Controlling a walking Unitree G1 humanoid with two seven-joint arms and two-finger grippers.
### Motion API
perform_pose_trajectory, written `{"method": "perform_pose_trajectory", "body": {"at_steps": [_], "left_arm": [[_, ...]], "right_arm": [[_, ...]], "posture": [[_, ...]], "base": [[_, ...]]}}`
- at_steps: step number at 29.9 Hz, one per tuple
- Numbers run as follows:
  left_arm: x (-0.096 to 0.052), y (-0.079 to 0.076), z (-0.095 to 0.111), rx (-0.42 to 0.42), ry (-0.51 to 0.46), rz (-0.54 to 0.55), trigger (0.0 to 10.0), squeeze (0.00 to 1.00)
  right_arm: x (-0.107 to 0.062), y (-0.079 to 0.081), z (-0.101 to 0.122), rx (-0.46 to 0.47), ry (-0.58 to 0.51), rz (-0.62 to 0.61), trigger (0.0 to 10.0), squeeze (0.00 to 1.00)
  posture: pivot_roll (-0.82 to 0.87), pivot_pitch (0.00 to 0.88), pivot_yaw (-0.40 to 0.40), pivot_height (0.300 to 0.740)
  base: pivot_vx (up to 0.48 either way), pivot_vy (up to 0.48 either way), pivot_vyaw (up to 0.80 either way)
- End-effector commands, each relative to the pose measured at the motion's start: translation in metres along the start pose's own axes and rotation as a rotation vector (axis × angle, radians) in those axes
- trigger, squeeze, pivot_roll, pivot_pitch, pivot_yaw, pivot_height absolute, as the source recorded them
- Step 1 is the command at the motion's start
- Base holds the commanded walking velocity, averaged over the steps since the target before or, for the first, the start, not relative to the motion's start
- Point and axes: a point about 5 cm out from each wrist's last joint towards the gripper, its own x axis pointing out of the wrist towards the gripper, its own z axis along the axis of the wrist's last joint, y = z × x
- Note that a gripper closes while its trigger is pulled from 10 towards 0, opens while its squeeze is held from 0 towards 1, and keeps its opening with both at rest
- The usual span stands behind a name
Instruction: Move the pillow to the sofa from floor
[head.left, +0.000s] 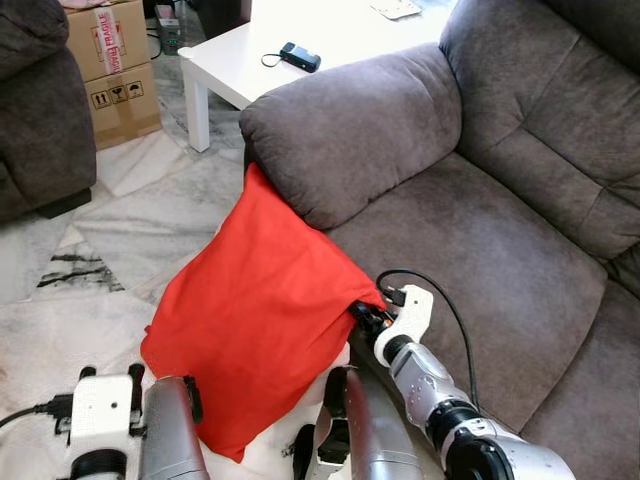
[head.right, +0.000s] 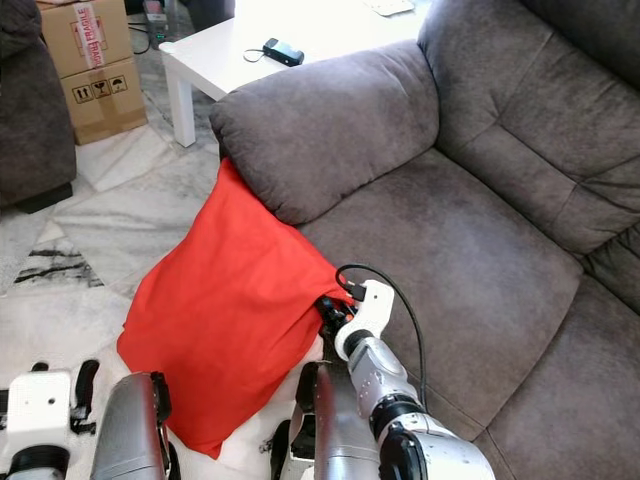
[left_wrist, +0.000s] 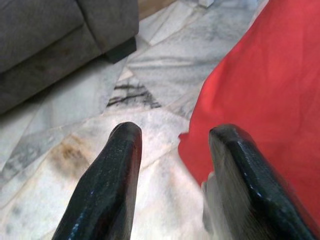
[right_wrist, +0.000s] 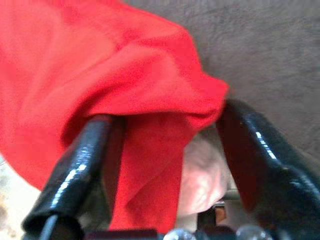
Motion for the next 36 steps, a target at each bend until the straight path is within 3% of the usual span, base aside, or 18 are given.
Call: {"method": "perform_pose_trajectory", "body": {"at_steps": [1, 6, 14, 19, 23, 24, 28, 29, 34, 35, 36], "left_arm": [[-0.003, -0.002, 0.003, -0.013, -0.008, -0.019, 10.0, 0.00], [-0.004, -0.001, 0.004, -0.011, -0.010, -0.023, 10.0, 0.00], [-0.001, 0.000, 0.010, -0.010, -0.027, -0.031, 10.0, 0.00], [0.001, -0.002, 0.011, -0.012, -0.029, -0.040, 10.0, 0.00], [0.002, -0.003, 0.011, -0.014, -0.030, -0.045, 10.0, 0.00], [0.003, -0.003, 0.011, -0.016, -0.031, -0.046, 10.0, 0.00], [0.005, -0.003, 0.012, -0.018, -0.033, -0.049, 10.0, 0.00], [0.005, -0.004, 0.012, -0.019, -0.034, -0.052, 10.0, 0.00], [0.004, -0.005, 0.012, -0.022, -0.029, -0.067, 10.0, 0.00], [0.004, -0.006, 0.011, -0.024, -0.028, -0.072, 10.0, 0.00], [0.004, -0.008, 0.011, -0.027, -0.026, -0.085, 10.0, 0.00]], "right_arm": [[-0.005, -0.016, 0.003, 0.009, -0.023, -0.073, 10.0, 1.00], [-0.008, -0.027, 0.008, 0.000, -0.043, -0.148, 10.0, 1.00], [-0.013, -0.045, 0.019, 0.072, -0.113, -0.290, 10.0, 1.00], [-0.015, -0.050, 0.023, 0.097, -0.133, -0.315, 10.0, 1.00], [-0.015, -0.050, 0.027, 0.177, -0.155, -0.284, 10.0, 1.00], [-0.013, -0.046, 0.029, 0.216, -0.165, -0.211, 10.0, 1.00], [-0.011, -0.038, 0.029, 0.238, -0.161, -0.119, 10.0, 1.00], [-0.011, -0.036, 0.028, 0.228, -0.157, -0.091, 10.0, 0.00], [-0.013, -0.042, 0.028, 0.201, -0.156, -0.121, 10.0, 0.00], [-0.014, -0.045, 0.029, 0.178, -0.155, -0.143, 10.0, 0.00], [-0.019, -0.056, 0.028, 0.065, -0.115, -0.210, 10.0, 0.00]], "posture": [[0.31, 0.208, -0.249, 0.572], [0.31, 0.218, -0.243, 0.572], [0.31, 0.221, -0.231, 0.572], [0.30, 0.220, -0.229, 0.572], [0.30, 0.217, -0.227, 0.572], [0.29, 0.216, -0.228, 0.572], [0.30, 0.214, -0.227, 0.572], [0.30, 0.215, -0.226, 0.572], [0.29, 0.217, -0.225, 0.572], [0.29, 0.216, -0.226, 0.572], [0.29, 0.215, -0.226, 0.572]], "base": [[0.000, 0.000, 0.00], [0.000, 0.000, 0.00], [0.000, 0.000, 0.00], [0.000, 0.000, 0.00], [0.000, 0.000, 0.00], [0.000, 0.000, 0.00], [0.000, 0.000, 0.00], [0.000, 0.000, 0.00], [0.000, 0.000, 0.00], [0.000, 0.000, 0.00], [0.000, 0.000, 0.00]]}}
